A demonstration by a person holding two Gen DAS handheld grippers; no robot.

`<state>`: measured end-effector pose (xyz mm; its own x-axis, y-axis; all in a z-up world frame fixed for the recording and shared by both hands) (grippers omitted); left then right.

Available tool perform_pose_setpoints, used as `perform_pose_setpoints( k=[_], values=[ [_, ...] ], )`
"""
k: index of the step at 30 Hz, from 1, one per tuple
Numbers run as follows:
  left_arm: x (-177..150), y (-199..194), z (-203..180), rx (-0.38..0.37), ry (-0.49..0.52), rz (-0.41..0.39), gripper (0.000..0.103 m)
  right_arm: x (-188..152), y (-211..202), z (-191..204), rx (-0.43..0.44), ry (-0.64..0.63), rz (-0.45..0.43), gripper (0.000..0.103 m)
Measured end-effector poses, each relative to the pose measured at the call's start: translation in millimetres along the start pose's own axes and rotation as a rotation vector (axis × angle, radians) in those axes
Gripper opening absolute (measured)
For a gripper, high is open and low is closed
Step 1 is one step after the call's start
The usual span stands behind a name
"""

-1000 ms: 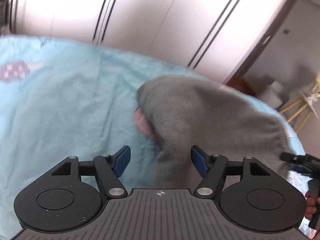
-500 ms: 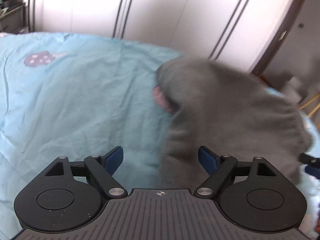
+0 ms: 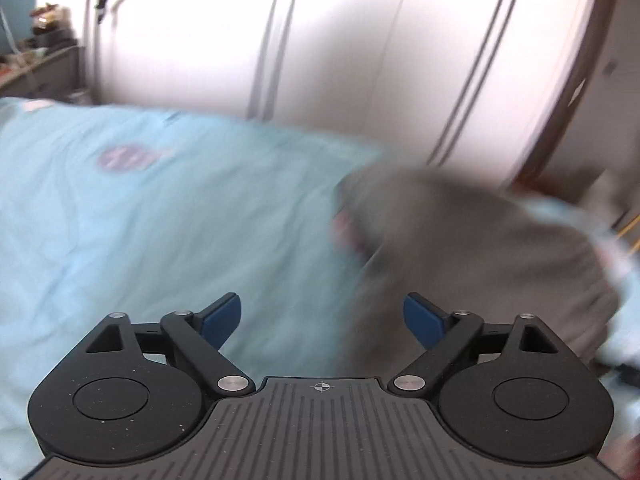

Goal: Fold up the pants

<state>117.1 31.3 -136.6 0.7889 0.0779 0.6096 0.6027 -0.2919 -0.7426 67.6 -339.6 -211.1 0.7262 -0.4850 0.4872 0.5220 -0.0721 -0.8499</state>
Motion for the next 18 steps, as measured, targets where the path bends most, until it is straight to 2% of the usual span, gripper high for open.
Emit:
perform_pose_setpoints(
  k=[2, 4, 7, 8, 9, 11, 14, 16, 17, 18],
  values=[
    [26, 9, -5, -0.039, -0.017, -0.009, 0.095, 0, 3, -1, 0.026, 0.022, -0.001, 0.098],
    [51, 34, -8, -0.129, -0.043, 0.027, 0.095, -1, 9, -1, 0.033, 0.039, 0.009, 0.098],
    [72, 86, 2, -0.362, -0.285, 0.181, 0.094, -3, 12, -6, 0.065, 0.062, -0.004, 0.098],
    [76, 103, 5, -0.432, -0.361, 0.232, 0.093, -9, 2, -5, 0.075, 0.064, -0.012, 0.098],
    [78, 115, 5, -0.476, -0.407, 0.271, 0.093, -10, 1, -7, 0.082, 0.061, -0.02, 0.098],
    [82, 142, 2, -0.509, -0.429, 0.344, 0.093, -9, -1, -8, 0.091, 0.059, -0.039, 0.098],
    [85, 165, 1, -0.535, -0.479, 0.356, 0.09, -2, 2, -8, 0.115, 0.057, -0.073, 0.098],
    [97, 164, 1, -0.539, -0.465, 0.272, 0.068, -2, 8, -9, 0.135, 0.068, -0.075, 0.098],
    [105, 161, 1, -0.528, -0.407, 0.213, 0.044, -2, 12, -9, 0.138, 0.073, -0.067, 0.098],
    [113, 153, -2, -0.524, -0.346, 0.15, 0.043, -2, 14, -10, 0.142, 0.074, -0.069, 0.098]
  ],
)
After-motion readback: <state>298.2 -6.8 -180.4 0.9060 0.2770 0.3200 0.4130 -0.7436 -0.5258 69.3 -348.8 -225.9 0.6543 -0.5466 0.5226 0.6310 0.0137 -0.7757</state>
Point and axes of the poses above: each gripper's, at about its wrist camera, not at the fingertips, and y roughly the way its jaws point, z to its left, x to its top, the point moved 9 cm from there along y, roughly the way its jaws point, and after that the axes turned 10 degrees about z, right-handed, at the moved point
